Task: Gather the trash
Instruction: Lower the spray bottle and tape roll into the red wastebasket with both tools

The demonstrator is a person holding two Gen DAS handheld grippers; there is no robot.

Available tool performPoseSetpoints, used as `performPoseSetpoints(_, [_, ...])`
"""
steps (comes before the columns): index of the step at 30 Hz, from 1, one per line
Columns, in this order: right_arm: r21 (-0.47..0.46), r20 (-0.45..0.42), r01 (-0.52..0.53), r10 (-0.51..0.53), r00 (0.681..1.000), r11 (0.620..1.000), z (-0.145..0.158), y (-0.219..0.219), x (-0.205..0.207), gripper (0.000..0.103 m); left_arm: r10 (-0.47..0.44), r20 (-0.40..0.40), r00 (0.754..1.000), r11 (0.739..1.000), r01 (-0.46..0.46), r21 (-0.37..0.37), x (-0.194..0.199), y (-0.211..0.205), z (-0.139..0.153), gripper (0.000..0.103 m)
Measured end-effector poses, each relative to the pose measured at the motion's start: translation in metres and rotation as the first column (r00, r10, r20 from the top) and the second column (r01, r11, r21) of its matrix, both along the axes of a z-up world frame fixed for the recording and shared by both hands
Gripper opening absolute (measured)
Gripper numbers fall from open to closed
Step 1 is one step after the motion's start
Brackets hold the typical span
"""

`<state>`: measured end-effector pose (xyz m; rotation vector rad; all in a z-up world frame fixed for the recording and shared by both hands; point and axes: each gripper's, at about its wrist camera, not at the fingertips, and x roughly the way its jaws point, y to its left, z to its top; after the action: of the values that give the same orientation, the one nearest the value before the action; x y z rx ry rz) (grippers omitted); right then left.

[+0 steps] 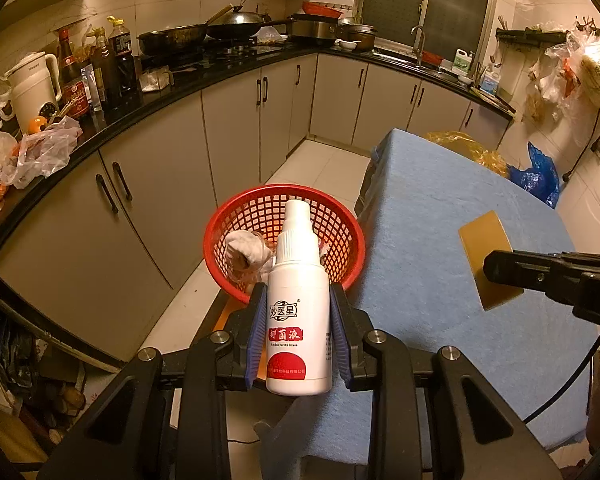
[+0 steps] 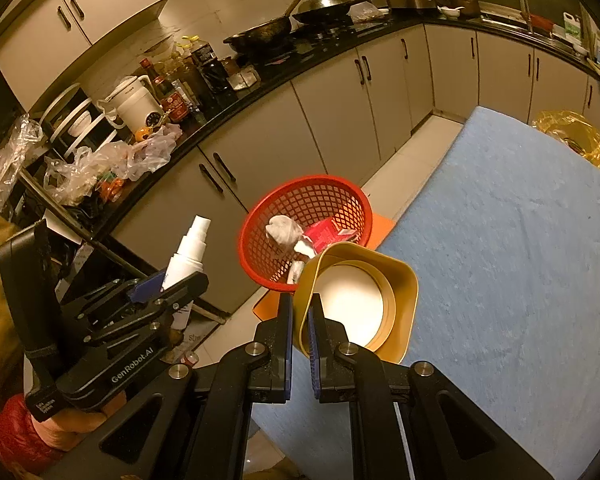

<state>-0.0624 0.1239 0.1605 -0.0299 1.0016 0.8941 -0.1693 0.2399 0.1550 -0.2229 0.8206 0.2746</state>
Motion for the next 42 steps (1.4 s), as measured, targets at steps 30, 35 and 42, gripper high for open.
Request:
performPoseSetpoints(30, [0.059, -0.122, 0.014, -0.006, 0.992, 0.998, -0.015, 0.084, 0.072, 0.007, 0.013, -0.04, 0.999, 0.998, -0.016, -0.056, 0.051, 0.069, -0.027, 0.029])
performPoseSetpoints(35, [0.056, -0.153, 0.025, -0.016, 0.988, 0.998, -0.025, 0.092, 0.09, 0.007, 0.02, -0.049, 0.999, 0.997, -0.024, -0.076, 0.065, 0.078, -0.039, 0.029])
performPoseSetpoints(42, [0.043, -0.187, 0.023, -0.015, 0.982, 0.999, -0.042, 0.105, 0.105, 0.007, 0.022, -0.068, 0.997, 0.993, -0.029, -0.113, 0.08, 0.087, -0.054, 0.029])
